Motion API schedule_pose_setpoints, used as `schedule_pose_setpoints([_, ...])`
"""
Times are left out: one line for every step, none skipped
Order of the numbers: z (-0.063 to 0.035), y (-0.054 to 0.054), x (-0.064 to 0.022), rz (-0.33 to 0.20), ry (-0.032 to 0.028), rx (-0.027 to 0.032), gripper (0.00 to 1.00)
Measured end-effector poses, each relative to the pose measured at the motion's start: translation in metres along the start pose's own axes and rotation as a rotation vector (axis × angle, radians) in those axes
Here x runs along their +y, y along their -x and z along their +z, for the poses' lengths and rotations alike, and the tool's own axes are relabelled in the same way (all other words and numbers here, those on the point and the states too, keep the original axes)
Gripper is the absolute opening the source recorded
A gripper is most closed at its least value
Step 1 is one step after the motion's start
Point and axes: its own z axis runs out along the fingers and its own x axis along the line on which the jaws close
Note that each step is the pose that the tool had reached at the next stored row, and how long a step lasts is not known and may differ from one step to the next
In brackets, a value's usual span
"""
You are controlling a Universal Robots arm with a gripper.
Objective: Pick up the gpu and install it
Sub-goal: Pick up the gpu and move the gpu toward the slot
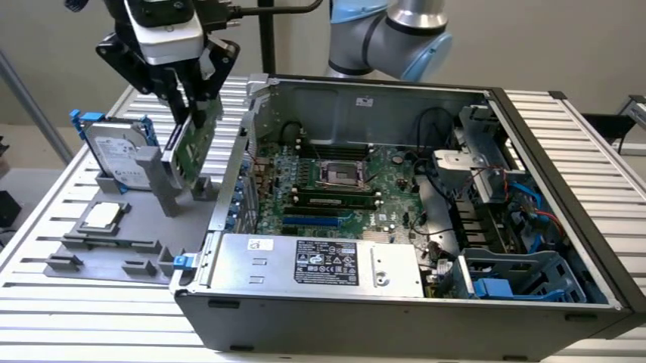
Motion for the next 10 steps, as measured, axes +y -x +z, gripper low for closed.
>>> schedule_pose_setpoints([-0.0045, 0.004, 0.0005, 0.000, 0.0000, 0.0012, 0.27])
schedule_pose_setpoints([-0.0090, 0.009, 0.0010, 0.000, -0.0001, 0.0028, 0.27])
schedule_pose_setpoints([-0.0126, 0.013, 0.0014, 0.000, -0.0004, 0.0056, 0.27])
schedule_pose_setpoints([-0.0155, 0.018, 0.0018, 0.000, -0.0006, 0.0094, 0.27])
schedule_pose_setpoints([-0.0177, 0.023, 0.0022, 0.001, -0.0006, 0.0135, 0.27])
schedule_pose_setpoints([-0.0197, 0.027, 0.0026, 0.001, -0.0010, 0.0180, 0.27])
schedule_pose_setpoints([-0.0210, 0.031, 0.0029, 0.001, -0.0013, 0.0218, 0.27])
schedule_pose_setpoints([-0.0219, 0.036, 0.0032, 0.001, -0.0015, 0.0247, 0.27])
schedule_pose_setpoints([-0.0223, 0.041, 0.0035, 0.001, -0.0017, 0.0267, 0.27])
schedule_pose_setpoints([-0.0224, 0.045, 0.0038, 0.001, -0.0018, 0.0276, 0.27])
